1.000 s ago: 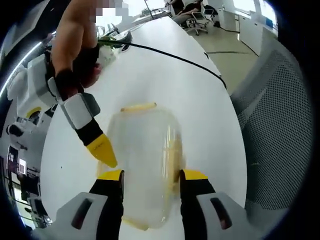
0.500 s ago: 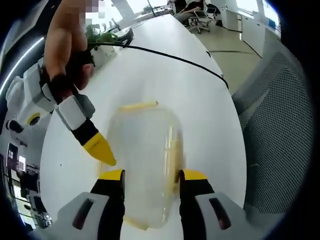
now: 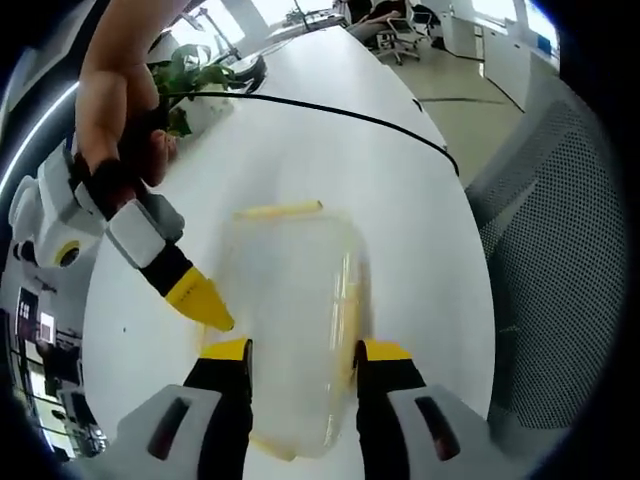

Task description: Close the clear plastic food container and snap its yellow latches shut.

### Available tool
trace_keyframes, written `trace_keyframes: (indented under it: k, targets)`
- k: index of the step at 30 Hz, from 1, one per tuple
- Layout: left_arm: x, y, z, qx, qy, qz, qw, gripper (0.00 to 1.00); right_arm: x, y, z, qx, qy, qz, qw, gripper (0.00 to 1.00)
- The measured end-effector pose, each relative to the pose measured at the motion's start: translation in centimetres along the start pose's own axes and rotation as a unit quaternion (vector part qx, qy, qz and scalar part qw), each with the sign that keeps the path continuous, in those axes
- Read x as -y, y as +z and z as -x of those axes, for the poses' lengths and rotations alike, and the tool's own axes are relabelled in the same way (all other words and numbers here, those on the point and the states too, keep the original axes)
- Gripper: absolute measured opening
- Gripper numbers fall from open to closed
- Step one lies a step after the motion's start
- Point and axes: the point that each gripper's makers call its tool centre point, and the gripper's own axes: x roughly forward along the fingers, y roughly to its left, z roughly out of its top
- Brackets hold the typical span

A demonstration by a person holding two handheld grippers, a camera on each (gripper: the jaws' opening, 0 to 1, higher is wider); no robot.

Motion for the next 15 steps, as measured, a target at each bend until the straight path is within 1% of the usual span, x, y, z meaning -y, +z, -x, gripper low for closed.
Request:
trace_keyframes:
  k: [5,11,15]
  targets:
    - [-0.12,0.0,-0.04,-0.006,0.009,0.006,0.9999,0.39,-0.01,-0.13,-0.03,-0.003,0.002,0.006,1.0,0.22]
    - [-0.09,-0.07,-0.01,-0.011,0.014,0.01,0.9998,0.4,-0.07,-0.11,-0.17,-0.014,-0.001,0.028,0.9995,0.23]
    - [-0.15,-0.05,0.07,-0.015,0.015,0.01,0.9997,0.4,0.05,0.07,-0.18,-0.019,-0.014,0.02,0.9995,0.24]
